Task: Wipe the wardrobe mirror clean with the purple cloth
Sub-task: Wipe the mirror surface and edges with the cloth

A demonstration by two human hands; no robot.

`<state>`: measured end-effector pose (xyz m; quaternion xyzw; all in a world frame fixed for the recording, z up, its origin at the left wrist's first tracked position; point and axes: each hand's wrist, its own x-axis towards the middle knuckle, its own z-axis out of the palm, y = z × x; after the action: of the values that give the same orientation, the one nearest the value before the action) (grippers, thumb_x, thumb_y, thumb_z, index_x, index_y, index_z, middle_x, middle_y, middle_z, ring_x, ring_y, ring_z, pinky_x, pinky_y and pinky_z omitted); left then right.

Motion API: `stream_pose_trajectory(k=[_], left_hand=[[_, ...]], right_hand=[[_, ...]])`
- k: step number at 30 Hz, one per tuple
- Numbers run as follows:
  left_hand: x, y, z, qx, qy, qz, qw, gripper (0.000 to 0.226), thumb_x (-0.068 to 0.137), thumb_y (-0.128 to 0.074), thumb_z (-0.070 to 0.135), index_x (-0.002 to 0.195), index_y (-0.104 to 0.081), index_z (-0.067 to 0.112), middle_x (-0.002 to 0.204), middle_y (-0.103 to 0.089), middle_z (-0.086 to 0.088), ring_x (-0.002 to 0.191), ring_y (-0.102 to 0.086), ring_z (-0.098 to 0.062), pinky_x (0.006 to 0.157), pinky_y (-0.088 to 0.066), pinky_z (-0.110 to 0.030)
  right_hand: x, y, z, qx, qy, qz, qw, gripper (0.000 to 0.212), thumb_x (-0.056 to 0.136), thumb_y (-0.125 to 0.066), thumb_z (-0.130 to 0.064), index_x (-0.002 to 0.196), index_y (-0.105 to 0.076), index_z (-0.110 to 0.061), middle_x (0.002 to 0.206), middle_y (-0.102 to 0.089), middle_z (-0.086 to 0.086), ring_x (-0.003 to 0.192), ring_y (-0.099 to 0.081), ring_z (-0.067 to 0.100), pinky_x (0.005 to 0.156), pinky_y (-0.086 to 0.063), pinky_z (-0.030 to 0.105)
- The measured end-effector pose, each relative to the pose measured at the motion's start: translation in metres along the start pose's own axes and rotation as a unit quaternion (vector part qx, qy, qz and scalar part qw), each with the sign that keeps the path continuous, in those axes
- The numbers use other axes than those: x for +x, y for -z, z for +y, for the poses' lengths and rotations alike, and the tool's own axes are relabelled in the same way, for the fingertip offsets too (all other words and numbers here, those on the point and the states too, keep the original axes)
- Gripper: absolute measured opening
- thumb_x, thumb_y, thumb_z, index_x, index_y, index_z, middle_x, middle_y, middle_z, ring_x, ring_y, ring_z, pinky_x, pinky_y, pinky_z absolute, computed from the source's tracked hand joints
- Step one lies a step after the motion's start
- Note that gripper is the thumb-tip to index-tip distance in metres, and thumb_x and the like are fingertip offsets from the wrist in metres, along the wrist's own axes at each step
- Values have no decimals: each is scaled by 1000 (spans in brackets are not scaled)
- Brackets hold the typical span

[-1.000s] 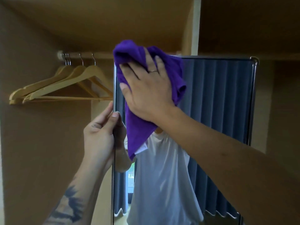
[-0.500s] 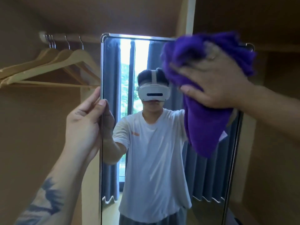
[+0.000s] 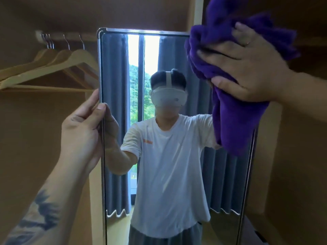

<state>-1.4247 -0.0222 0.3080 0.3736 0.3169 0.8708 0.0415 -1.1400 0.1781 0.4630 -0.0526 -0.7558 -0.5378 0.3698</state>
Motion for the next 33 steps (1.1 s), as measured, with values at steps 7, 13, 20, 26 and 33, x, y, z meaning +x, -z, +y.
stream_pose_trajectory(k=[7,13,20,26,33], left_hand=[[-3,-5,0,15,-5,7,1000,40,102,-57,2,140,-60,13,106,-77,13,105,-68,-3,94,-51,-14],[-8,-9,2,10,-1,30,999,34,103,-56,2,132,-64,18,107,-77,14,97,-70,3,85,-50,-8],[-6,-6,0,6,-8,18,1000,38,104,-53,2,140,-57,13,97,-78,21,94,-70,7,84,-50,-7],[-8,-8,2,9,-4,17,1000,35,103,-55,2,134,-62,17,98,-78,22,96,-70,6,84,-50,-7],[-9,-8,3,-23,-1,16,1000,31,103,-54,3,124,-65,23,106,-78,14,96,-71,2,82,-52,-9]], right_hand=[[-74,-24,-124,83,102,-29,991,48,106,-36,-47,146,-44,-23,149,-51,1,154,-24,36,124,-14,51],[-12,-9,-54,44,133,-10,990,49,104,-40,-49,142,-44,-19,139,-62,13,151,-31,38,120,-23,53],[-6,-11,-103,48,-67,27,996,71,99,-43,-56,157,-40,-15,159,-46,8,140,-40,43,118,-24,54],[-35,-18,-144,116,233,-38,965,42,96,-51,-33,133,-64,-19,137,-65,-2,156,-26,33,124,-21,54],[38,-8,-105,65,-104,75,990,61,102,-49,-34,154,-41,-3,157,-44,22,139,-44,45,120,-31,56]])
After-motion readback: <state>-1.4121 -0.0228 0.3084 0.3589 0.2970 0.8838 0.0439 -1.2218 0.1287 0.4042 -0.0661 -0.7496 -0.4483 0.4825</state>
